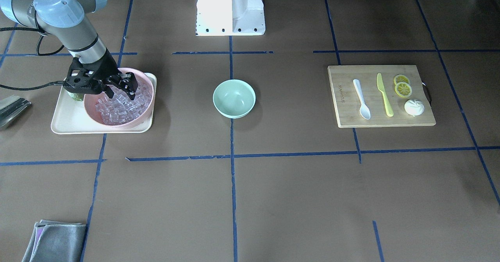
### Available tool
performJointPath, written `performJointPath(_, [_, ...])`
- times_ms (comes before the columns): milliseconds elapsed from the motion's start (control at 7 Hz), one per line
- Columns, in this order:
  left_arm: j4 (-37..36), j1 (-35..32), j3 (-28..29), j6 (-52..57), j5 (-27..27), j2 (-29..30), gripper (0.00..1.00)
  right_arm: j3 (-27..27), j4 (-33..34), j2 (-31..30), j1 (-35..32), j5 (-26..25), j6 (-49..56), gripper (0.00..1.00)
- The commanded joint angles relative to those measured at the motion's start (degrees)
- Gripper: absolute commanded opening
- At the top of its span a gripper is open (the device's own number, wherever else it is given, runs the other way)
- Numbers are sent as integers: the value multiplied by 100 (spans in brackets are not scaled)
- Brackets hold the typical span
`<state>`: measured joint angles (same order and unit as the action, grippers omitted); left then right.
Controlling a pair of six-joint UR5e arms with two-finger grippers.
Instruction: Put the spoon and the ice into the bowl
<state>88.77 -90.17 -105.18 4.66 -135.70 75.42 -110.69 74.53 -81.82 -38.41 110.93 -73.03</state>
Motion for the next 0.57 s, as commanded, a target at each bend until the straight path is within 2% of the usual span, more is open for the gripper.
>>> performJointPath(0, [0, 0, -46, 0, 0, -36, 100, 30, 0, 0, 9, -97, -18, 64])
performJointPath(143, [0, 0, -46, 0, 0, -27, 100, 21, -8, 0, 9, -98, -18, 48])
performJointPath(286, [0, 0, -46, 0, 0, -36, 100, 21, -8, 0, 1, -98, -27, 17])
performJointPath(429, [0, 0, -55, 0, 0, -36, 100, -13, -17, 0, 0, -98, -19, 0])
